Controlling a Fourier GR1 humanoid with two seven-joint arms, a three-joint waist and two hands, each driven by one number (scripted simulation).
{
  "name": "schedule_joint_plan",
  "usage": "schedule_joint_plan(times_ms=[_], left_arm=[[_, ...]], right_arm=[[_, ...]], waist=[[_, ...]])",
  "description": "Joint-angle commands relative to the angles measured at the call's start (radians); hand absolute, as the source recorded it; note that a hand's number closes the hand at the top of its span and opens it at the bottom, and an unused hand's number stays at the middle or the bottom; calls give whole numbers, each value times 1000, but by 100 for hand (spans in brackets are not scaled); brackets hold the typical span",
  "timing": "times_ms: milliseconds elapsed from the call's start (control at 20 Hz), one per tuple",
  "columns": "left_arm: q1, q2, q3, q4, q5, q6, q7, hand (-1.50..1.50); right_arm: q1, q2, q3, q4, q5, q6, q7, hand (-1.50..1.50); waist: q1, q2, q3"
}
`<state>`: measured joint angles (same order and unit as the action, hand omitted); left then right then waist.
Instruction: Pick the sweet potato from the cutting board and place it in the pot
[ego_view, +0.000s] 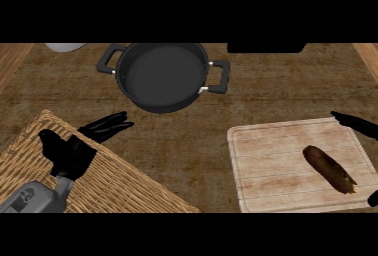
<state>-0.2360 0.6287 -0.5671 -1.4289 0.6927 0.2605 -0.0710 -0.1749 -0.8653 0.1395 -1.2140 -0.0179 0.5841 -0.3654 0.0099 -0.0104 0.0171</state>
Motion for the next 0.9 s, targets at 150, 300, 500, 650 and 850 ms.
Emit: schedule_joint_plan(times_ms=[150,300,500,650,850], left_arm=[[-23,-48,-82,67,-63,14,64,0],[-15,-55,-88,116,-67,7,23,0],[14,-19,-98,13,-63,40,53,0],[-13,-83,-104,119,-94,42,-17,0],[-12,-38,-84,62,-46,16,32,0]], right_arm=[[-10,70,0,100,-50,120,-88,-150],[-34,101,-6,137,-100,159,-59,-150],[-54,153,9,258,-64,139,-88,-150],[-81,155,6,291,-80,178,-76,-150],[-138,174,2,420,-79,218,-104,-150]], waist=[[-17,14,-16],[-19,16,-17],[1,15,-15],[-10,18,-16],[6,19,-15]])
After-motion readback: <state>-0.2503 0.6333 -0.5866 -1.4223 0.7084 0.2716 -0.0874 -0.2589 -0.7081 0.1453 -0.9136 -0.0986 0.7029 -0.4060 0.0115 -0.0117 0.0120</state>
